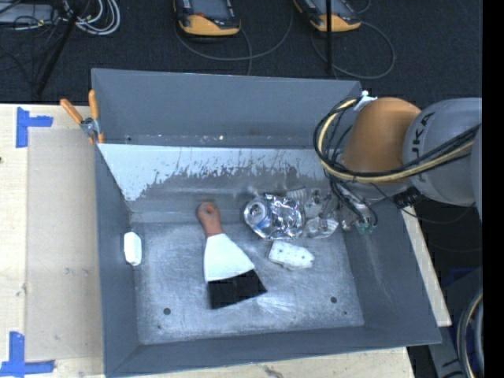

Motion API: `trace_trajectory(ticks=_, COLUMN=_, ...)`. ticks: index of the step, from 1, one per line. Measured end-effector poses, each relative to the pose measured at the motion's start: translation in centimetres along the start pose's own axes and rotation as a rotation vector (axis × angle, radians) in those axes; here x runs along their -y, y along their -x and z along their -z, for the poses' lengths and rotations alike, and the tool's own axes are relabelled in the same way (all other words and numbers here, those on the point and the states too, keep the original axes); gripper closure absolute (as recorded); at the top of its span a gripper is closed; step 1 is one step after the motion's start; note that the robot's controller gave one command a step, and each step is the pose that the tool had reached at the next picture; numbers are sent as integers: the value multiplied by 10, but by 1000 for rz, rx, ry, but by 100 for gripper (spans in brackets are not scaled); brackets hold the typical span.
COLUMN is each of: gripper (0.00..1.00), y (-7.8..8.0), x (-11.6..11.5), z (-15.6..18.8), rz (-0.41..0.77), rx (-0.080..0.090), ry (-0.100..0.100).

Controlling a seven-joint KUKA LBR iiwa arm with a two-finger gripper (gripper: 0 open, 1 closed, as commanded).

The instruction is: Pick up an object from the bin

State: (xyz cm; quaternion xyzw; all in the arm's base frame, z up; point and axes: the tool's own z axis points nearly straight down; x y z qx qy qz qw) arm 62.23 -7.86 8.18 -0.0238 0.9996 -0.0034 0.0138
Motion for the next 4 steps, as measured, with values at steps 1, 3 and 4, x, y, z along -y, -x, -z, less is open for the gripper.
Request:
trace_trajectory(ticks=1, gripper=100, y=-12, x=-6, z=7, rz=49, rx=-7, ry=2)
trace_trajectory(ticks=3, gripper=100, y=-10, x=-25, z=96, rz=-27, rx=-26, ry=7)
trace_trajectory(ticks=4, gripper=100, y=-19, x=-25, z=150, rz=15, rx=-32, ry=9)
